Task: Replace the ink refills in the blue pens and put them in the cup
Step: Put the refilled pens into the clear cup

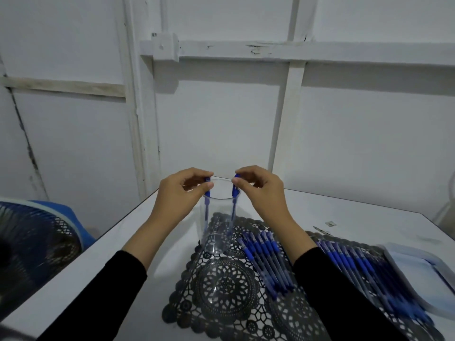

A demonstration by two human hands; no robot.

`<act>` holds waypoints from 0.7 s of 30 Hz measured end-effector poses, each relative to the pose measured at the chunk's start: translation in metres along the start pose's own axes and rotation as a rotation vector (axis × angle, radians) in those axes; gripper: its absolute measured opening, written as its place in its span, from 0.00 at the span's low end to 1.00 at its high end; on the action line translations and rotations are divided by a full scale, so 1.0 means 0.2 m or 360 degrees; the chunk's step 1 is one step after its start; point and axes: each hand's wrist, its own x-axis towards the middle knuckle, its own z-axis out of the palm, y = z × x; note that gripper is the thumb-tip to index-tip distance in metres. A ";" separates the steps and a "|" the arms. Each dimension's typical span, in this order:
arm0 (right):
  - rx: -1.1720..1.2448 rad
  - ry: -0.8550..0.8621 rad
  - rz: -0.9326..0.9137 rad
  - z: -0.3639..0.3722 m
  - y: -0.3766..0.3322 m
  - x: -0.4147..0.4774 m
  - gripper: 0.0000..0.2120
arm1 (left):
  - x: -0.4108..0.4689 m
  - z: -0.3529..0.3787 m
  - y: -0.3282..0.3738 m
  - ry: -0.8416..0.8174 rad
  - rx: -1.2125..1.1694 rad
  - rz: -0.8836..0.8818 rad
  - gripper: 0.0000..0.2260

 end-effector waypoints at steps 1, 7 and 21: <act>-0.0005 -0.0011 0.0028 0.00 0.01 -0.01 0.04 | 0.00 0.00 -0.01 -0.0014 0.0042 0.0010 0.09; -0.0050 -0.0122 0.0140 -0.02 0.03 -0.01 0.02 | 0.03 -0.04 -0.02 -0.0141 0.0322 0.0003 0.03; -0.0197 -0.0114 0.0307 -0.39 0.06 -0.08 0.05 | -0.03 0.13 0.15 -0.0005 0.0530 0.0763 0.05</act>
